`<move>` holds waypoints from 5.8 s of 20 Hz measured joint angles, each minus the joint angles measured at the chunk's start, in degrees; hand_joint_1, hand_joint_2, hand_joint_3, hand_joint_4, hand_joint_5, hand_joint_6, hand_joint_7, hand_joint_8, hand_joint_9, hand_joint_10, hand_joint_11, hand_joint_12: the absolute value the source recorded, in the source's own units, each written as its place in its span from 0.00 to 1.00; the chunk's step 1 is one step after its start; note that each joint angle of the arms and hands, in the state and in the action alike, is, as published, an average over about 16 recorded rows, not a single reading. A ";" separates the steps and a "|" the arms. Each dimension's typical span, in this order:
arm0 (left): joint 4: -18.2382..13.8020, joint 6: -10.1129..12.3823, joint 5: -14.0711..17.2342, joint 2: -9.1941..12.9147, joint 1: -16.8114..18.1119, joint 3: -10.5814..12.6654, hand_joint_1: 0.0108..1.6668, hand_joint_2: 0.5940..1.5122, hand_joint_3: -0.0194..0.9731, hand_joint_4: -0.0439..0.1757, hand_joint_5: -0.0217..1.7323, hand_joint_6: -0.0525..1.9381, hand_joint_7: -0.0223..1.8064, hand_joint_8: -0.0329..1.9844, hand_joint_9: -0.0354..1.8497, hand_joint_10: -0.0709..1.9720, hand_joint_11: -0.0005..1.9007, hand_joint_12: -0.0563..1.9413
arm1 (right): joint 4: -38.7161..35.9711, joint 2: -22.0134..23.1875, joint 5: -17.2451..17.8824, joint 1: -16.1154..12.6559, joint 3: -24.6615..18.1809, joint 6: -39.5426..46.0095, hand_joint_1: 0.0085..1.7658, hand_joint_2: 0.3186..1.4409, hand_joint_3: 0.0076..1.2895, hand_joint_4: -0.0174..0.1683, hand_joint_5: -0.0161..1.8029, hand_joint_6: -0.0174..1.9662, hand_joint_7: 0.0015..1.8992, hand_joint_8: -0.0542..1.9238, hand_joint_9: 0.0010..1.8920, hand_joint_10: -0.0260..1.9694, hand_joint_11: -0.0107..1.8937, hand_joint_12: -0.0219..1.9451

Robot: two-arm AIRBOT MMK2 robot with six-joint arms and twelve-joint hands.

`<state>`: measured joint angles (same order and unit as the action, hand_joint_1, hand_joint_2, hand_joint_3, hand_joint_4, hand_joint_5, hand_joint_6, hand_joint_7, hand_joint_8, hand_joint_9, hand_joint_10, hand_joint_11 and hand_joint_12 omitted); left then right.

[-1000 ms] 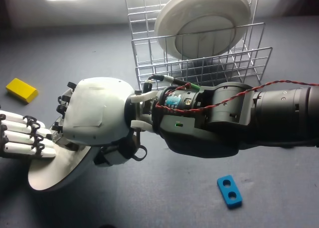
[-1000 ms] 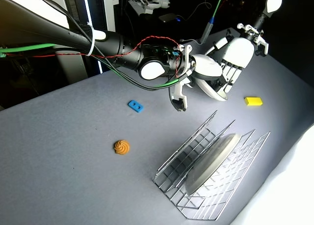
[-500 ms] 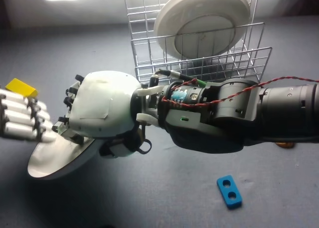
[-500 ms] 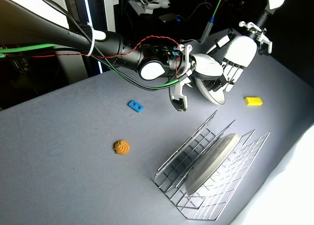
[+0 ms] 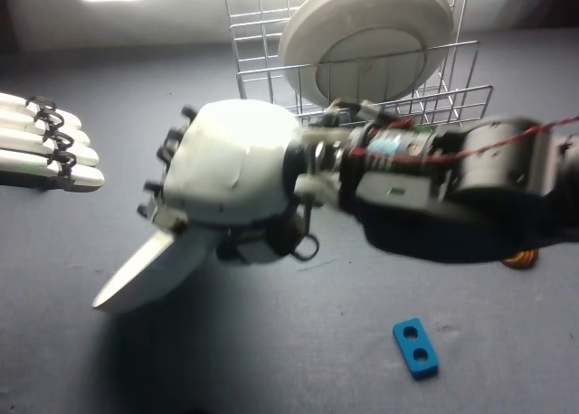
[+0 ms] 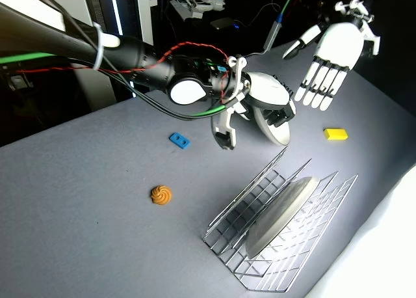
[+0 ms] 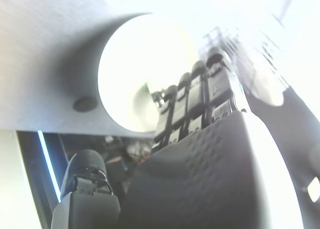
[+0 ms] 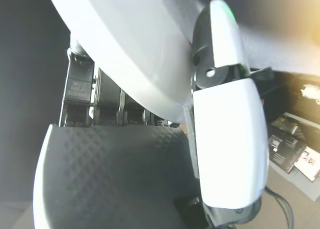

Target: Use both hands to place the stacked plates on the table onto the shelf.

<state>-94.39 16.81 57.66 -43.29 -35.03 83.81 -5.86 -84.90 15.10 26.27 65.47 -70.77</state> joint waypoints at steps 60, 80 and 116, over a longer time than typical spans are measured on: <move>-9.43 6.75 1.62 -0.19 9.60 3.93 0.01 0.57 0.03 0.21 0.03 0.03 0.03 0.02 0.03 0.04 0.02 0.03 | 4.43 22.19 -9.54 -10.80 2.05 47.31 0.69 0.74 0.00 0.04 0.40 0.55 0.43 0.74 0.41 0.71 0.31 0.84; -10.36 6.85 1.90 -0.73 10.57 3.91 0.01 0.57 0.03 0.21 0.03 0.03 0.04 0.02 0.04 0.04 0.01 0.05 | 4.38 17.35 -4.53 -8.05 6.71 44.85 0.47 0.80 0.00 0.08 0.38 0.02 0.40 0.04 0.38 0.09 0.16 0.63; -8.53 2.40 9.22 -0.02 15.13 -7.00 0.36 0.76 0.02 0.82 0.90 1.00 0.92 0.97 0.93 0.98 0.92 1.00 | 29.40 50.74 20.23 2.84 -29.72 -21.25 0.19 0.93 0.00 0.13 0.87 0.98 0.87 0.99 0.90 0.98 0.95 0.98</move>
<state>-102.91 19.21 66.88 -43.31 -19.91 76.81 23.54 -34.17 35.33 29.11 35.75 -92.02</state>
